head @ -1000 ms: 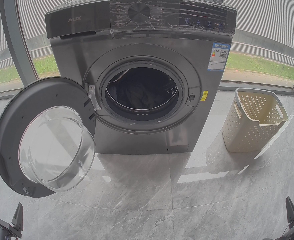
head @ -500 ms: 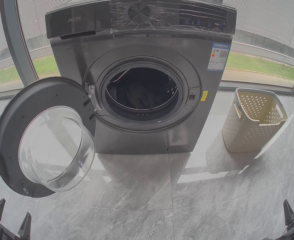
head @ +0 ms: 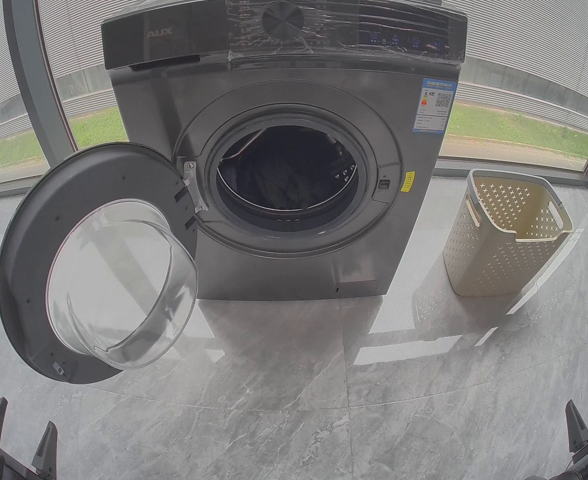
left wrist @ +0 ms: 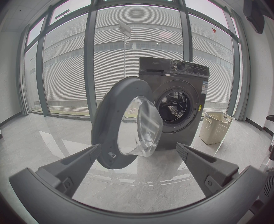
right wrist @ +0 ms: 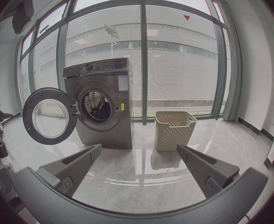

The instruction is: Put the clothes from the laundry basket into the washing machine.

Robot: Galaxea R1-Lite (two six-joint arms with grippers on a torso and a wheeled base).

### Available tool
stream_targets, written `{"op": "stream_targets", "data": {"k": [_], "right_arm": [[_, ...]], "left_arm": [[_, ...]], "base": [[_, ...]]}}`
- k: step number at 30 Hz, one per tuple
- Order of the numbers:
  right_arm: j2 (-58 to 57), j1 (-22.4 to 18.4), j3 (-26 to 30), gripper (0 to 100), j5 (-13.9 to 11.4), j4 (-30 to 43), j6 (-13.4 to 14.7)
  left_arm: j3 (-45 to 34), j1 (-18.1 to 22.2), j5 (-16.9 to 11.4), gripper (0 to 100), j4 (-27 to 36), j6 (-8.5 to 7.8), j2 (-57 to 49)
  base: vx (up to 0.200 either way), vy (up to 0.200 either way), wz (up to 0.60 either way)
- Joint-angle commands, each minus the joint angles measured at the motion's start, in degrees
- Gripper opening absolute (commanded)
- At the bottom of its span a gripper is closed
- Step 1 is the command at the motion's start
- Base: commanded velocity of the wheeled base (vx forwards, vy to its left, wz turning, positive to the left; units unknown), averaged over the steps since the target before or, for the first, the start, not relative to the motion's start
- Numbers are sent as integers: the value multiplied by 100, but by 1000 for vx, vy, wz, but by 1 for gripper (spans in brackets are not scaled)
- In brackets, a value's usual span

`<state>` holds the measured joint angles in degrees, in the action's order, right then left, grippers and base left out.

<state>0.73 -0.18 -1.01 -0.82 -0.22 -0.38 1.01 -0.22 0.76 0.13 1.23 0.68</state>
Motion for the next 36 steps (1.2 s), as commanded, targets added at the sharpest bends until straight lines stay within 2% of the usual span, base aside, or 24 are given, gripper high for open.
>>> {"op": "stream_targets", "data": {"k": [1, 15, 21, 24, 29, 36], "right_arm": [[-29, -8, 101, 100, -15, -4, -6], [-29, 1, 101, 100, -15, -4, -6], [-29, 1, 101, 100, -15, -4, -6], [-29, 1, 101, 100, -15, -4, -6], [-29, 1, 101, 100, -15, -4, -6], [-29, 1, 101, 100, -15, -4, -6]], "left_arm": [[-101, 4, 21, 100, -5, 26, -59], [-101, 4, 21, 100, -5, 35, -59], [-101, 4, 21, 100, -5, 44, -59], [-101, 4, 12, 100, -5, 35, -59], [-101, 4, -14, 100, -5, -70, -59], [-101, 13, 30, 100, -13, 61, -68]], "base": [[0, 200, 0], [0, 200, 0], [0, 0, 0], [-200, 0, 0], [0, 0, 0], [0, 0, 0]]}}
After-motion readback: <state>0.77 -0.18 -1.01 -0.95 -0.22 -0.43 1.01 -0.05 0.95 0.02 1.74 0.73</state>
